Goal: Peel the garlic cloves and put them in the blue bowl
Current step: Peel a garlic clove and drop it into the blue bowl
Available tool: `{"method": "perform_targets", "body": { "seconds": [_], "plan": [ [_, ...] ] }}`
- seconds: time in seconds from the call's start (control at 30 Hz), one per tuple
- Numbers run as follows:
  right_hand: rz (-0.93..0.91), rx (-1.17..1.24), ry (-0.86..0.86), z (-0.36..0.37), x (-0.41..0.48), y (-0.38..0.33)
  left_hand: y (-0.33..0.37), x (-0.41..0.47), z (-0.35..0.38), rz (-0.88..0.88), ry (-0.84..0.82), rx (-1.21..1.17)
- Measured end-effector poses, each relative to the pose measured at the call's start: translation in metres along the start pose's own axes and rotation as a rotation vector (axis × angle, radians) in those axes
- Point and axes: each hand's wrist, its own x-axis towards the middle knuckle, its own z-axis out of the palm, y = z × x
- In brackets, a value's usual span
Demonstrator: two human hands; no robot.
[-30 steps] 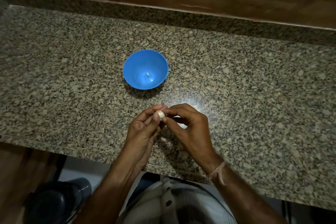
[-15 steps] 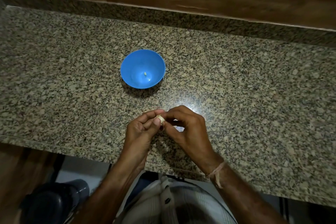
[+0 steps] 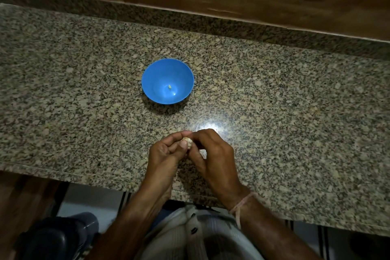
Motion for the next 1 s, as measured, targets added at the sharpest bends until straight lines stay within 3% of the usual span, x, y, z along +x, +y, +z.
{"method": "perform_targets", "body": {
  "seconds": [0.23,0.43,0.53,0.7,0.8,0.87,1.0],
  "plan": [
    [0.132,0.179,-0.003,0.014,0.001,0.002,-0.004,0.015,-0.025,-0.093,-0.058,-0.053],
    [0.469,0.346,0.109,0.041,0.001,0.014,-0.013,0.035,-0.035,-0.189,-0.058,0.004],
    [0.563,0.320,0.169,0.040,-0.005,0.033,-0.022,0.057,-0.043,0.019,-0.013,0.351],
    [0.663,0.105,0.051,0.035,-0.022,0.071,-0.040,0.093,-0.048,0.406,-0.044,1.019],
    [0.607,0.007,0.011,0.037,-0.020,0.077,-0.048,0.096,-0.045,0.474,-0.108,1.247],
    [0.506,-0.091,-0.009,0.038,-0.017,0.077,-0.050,0.080,-0.045,0.507,-0.016,1.379],
    [0.425,-0.171,-0.035,0.039,-0.019,0.082,-0.065,0.034,-0.053,0.615,0.077,1.369]
  ]
}}
